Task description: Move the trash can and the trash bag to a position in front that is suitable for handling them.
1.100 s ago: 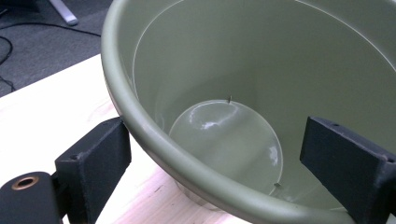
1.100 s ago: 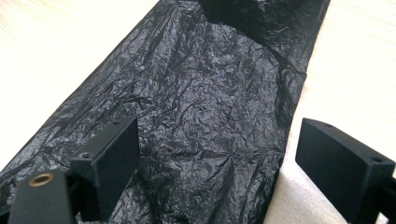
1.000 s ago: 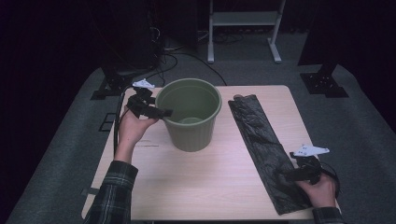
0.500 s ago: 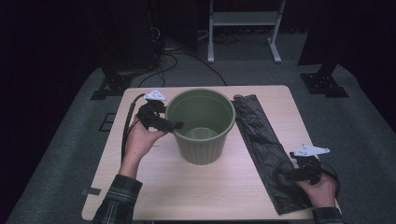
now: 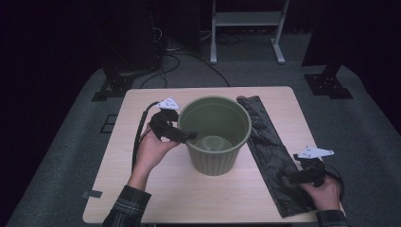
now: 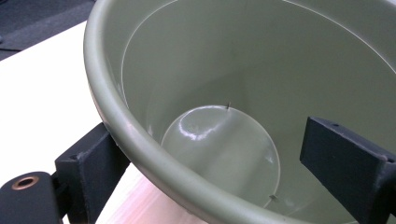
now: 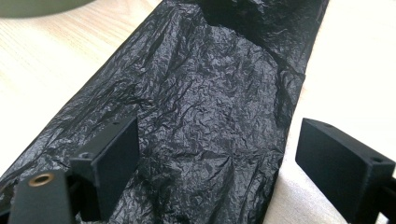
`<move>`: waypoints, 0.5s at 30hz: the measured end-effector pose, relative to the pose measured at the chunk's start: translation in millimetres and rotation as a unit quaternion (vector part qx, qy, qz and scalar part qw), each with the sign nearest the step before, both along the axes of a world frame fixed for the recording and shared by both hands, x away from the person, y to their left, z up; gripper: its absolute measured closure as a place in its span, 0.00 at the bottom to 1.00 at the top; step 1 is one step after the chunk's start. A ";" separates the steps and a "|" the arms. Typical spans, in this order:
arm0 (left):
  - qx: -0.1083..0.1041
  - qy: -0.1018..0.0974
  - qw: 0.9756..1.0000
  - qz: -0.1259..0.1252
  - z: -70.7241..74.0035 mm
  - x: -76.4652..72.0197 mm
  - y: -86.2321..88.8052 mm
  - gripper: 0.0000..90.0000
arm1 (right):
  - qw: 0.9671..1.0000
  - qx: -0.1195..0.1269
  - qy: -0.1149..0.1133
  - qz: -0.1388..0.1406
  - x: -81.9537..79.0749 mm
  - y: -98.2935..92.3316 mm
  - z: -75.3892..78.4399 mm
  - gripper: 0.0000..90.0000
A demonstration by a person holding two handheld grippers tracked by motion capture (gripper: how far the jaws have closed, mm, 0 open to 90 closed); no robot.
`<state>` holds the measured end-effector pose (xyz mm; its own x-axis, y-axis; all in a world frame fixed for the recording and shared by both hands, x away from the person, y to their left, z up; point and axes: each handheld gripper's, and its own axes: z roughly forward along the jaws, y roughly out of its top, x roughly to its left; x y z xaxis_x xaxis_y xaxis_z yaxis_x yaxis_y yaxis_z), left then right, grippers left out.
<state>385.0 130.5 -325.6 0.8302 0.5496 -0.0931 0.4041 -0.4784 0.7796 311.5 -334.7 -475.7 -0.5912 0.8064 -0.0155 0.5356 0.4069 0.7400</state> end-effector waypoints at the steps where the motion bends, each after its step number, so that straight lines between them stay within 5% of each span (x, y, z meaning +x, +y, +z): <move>1: 0.000 0.000 1.000 -0.002 0.1 -2.0 -2.5 0.08 | 1.000 0.000 0.000 0.000 0.0 0.0 0.0 0.14; 7: -0.004 -0.003 1.000 -0.017 -0.6 -11.7 -13.0 0.08 | 1.000 0.000 0.001 0.001 0.2 0.3 0.1 0.14; 15: -0.044 -0.019 0.999 0.002 11.5 -8.8 1.7 0.02 | 1.000 -0.001 0.000 0.001 0.2 0.0 -0.1 0.14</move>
